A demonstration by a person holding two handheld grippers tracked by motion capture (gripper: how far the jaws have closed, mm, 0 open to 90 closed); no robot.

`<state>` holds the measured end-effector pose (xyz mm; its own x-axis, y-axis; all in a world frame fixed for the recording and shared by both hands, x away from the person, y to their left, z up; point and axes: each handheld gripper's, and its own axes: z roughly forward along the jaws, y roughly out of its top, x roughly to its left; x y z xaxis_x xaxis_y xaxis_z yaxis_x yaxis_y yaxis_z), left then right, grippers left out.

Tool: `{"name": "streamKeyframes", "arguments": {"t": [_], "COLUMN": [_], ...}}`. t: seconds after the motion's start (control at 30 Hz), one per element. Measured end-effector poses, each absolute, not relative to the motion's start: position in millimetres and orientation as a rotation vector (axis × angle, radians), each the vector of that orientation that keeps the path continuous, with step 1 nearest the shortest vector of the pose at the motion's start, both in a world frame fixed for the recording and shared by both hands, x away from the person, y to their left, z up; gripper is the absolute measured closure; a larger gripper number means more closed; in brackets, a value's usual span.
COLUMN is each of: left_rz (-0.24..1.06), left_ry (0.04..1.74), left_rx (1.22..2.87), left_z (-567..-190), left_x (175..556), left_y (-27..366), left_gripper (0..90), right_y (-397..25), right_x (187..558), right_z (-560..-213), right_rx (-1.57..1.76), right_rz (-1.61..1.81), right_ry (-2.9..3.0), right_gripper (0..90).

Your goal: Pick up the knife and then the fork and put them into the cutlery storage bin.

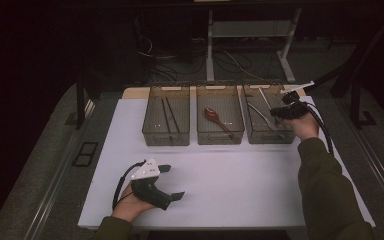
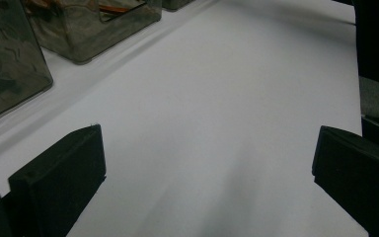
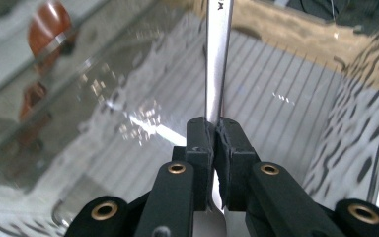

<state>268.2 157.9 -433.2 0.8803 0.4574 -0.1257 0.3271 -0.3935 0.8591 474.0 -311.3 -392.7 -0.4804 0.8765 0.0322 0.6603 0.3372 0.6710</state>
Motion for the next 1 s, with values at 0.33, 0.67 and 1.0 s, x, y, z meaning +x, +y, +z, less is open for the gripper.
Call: {"name": "streamKeyframes", "arguments": {"t": [0.33, 0.67, 1.0], "left_rz": [0.159, 0.161, 0.163], "left_ry": [0.57, 0.568, 0.568], "left_rx": [2.016, 2.017, 2.018], "left_z": [-433, -433, -433], "left_x": [268, 268, 268], "left_y": [158, 158, 157], "left_gripper": [0.0, 0.0, 0.0], "right_y": [-311, -317, -319], "right_x": [475, 470, 458], "right_z": [-394, -388, -373], "right_rx": [1.389, 1.425, 1.401], "right_rz": [0.891, 0.967, 1.073], "right_ry": [2.291, 2.266, 2.242], "right_gripper": [76.8, 60.0, 41.8]}}
